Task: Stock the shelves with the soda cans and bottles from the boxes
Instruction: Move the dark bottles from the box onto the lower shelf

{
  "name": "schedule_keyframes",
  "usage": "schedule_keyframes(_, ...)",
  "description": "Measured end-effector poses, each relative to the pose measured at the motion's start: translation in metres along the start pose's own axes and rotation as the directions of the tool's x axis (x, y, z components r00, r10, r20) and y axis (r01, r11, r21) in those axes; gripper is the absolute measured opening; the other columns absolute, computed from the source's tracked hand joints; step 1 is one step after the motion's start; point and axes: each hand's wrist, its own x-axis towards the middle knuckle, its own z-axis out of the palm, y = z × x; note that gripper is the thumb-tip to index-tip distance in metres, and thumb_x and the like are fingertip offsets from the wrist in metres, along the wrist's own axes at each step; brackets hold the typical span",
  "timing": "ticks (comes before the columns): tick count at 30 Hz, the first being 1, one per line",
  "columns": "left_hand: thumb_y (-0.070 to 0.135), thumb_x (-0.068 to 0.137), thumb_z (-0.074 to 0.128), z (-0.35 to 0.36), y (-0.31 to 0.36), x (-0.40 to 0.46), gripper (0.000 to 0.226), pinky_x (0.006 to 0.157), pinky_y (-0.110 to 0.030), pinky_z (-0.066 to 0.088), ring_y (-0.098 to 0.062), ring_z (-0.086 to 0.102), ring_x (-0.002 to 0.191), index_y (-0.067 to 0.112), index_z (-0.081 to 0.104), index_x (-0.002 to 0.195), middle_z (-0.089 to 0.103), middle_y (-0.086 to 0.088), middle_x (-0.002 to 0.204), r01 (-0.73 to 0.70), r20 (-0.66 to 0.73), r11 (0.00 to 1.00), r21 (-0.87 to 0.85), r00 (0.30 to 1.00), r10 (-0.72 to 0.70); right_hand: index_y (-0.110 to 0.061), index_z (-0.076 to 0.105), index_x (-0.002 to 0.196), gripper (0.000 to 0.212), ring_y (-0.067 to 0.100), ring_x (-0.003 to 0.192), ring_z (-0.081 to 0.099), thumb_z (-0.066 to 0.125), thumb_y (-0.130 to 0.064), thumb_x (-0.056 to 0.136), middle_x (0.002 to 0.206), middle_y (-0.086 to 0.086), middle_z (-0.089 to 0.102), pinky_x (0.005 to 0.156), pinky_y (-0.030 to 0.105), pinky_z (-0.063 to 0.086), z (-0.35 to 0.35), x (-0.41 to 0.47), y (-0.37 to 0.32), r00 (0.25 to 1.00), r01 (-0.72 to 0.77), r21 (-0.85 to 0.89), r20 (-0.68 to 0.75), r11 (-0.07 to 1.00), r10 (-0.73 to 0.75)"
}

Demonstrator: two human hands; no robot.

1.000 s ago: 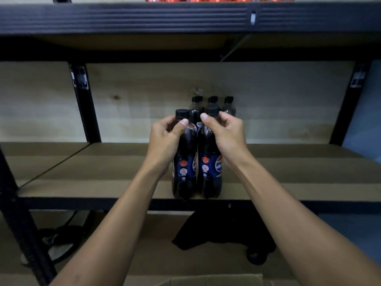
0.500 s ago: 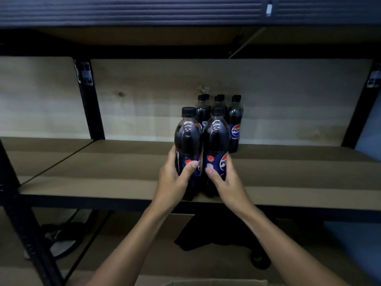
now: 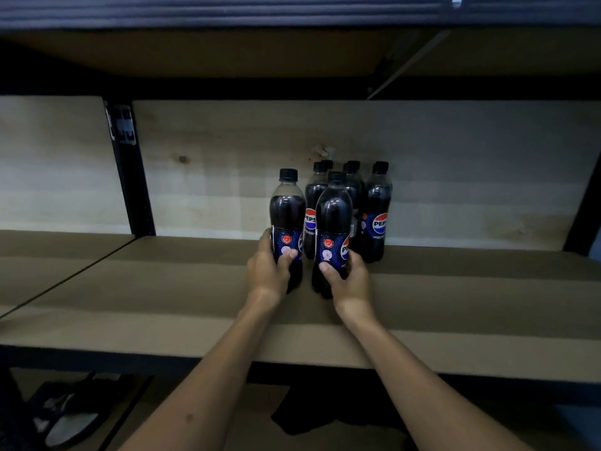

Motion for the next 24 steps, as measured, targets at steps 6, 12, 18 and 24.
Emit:
schedule_keyframes(6, 0.02, 0.092, 0.063, 0.032, -0.027, 0.04, 0.05, 0.078, -0.032, 0.044, -0.033, 0.062, 0.103, 0.019, 0.041, 0.137, 0.069, -0.008, 0.111, 0.056, -0.037, 0.993, 0.099, 0.998, -0.053, -0.014, 0.055, 0.133, 0.053, 0.023, 0.113, 0.055, 0.073, -0.024, 0.084, 0.122, 0.008, 0.06, 0.099, 0.028, 0.041, 0.021, 0.035, 0.014, 0.999, 0.05, -0.181, -0.004, 0.982, -0.052)
schedule_keyframes(12, 0.023, 0.093, 0.061, 0.059, -0.05, 0.082, 0.053, 0.081, -0.035, 0.045, -0.027, 0.052, 0.088, 0.028, 0.04, 0.142, 0.046, -0.01, 0.105, 0.099, -0.058, 0.98, 0.172, 0.994, -0.09, -0.015, 0.045, 0.143, 0.067, 0.032, 0.122, 0.042, 0.07, -0.041, 0.086, 0.127, 0.014, 0.044, 0.1, 0.036, 0.041, 0.03, 0.064, 0.021, 0.997, 0.027, -0.459, -0.056, 0.888, -0.059)
schedule_keyframes(18, 0.038, 0.089, 0.066, 0.071, -0.057, 0.103, 0.057, 0.079, -0.037, 0.049, -0.032, 0.061, 0.093, 0.038, 0.042, 0.14, 0.062, -0.011, 0.099, 0.164, -0.08, 0.967, 0.195, 0.985, -0.151, -0.015, 0.049, 0.139, 0.064, 0.032, 0.116, 0.053, 0.071, -0.044, 0.085, 0.125, 0.011, 0.046, 0.093, 0.036, 0.048, 0.03, 0.067, 0.02, 0.996, 0.028, -0.48, -0.06, 0.877, -0.065)
schedule_keyframes(24, 0.013, 0.087, 0.07, 0.073, -0.058, 0.106, 0.045, 0.095, -0.03, 0.043, -0.034, 0.058, 0.117, 0.006, 0.059, 0.131, 0.067, -0.019, 0.118, 0.298, -0.007, 0.95, 0.096, 0.954, -0.298, -0.021, 0.046, 0.142, 0.068, 0.033, 0.106, 0.06, 0.073, -0.042, 0.083, 0.116, 0.015, 0.062, 0.088, 0.038, 0.051, 0.03, 0.07, 0.025, 0.997, -0.039, -0.362, -0.079, 0.931, 0.011)
